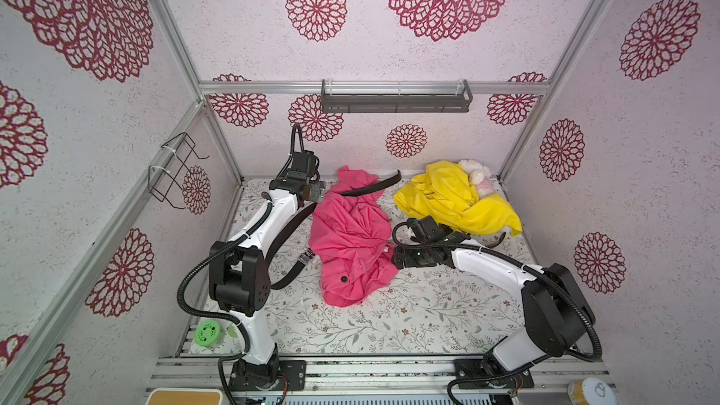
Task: Remove the belt from the trousers
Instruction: Place the belt at the center of the board, then move the trousers to the center of the board.
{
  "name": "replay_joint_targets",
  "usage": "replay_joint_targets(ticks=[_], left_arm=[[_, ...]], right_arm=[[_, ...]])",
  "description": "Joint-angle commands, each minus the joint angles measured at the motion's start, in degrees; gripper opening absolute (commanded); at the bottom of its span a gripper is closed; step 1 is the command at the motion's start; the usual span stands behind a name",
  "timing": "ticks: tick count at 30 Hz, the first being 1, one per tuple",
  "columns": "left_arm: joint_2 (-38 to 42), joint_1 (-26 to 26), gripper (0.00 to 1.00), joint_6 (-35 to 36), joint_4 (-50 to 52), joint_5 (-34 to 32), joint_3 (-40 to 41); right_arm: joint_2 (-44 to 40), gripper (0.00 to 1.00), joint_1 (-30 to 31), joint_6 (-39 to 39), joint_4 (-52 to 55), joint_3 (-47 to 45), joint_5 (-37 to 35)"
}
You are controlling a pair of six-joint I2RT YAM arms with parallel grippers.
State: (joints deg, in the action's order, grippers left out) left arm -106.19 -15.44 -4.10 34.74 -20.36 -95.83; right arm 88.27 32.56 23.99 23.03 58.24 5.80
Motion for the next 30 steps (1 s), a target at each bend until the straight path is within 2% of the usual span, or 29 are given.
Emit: replay_joint_targets(ticks=[1, 4, 8, 12, 16, 23, 30], left_arm=[[3.16, -5.93, 0.97, -5.06, -0.01, -0.77, -0.48], [-0.43, -11.55, 0.98, -7.96, -0.6, 2.34, -2.21], [-12.54, -17.77, 0.99, -10.33, 1.48, 6.39, -9.37], [-23.14, -19.49, 0.96, -12.33, 6.99, 7.07, -16.1], [-25.89, -17.39, 0.9, -13.87, 7.83, 7.44, -12.27], [-21.24, -8.96, 0.82, -13.54, 5.72, 8.13, -1.28], [-22.62, -1.21, 0.79, -7.65, 7.4, 8.51, -3.97]], right_arm=[[-5.87, 0.9, -3.3, -1.31, 0.46, -1.61, -1.76], [-9.27, 0.91, -6.4, -1.87, 0.73, -4.59, -1.76], [-13.59, 0.92, -9.81, -2.27, 1.3, -7.44, -1.88], [-16.93, 0.94, -11.55, -2.35, 2.16, -8.9, -1.94], [-19.36, 0.95, -12.48, -2.53, 2.47, -10.63, -1.99], [-19.55, 0.97, -15.49, -3.96, 1.02, -12.53, -1.14], [-17.53, 0.98, -20.26, -6.48, 0.2, -10.58, -0.98]])
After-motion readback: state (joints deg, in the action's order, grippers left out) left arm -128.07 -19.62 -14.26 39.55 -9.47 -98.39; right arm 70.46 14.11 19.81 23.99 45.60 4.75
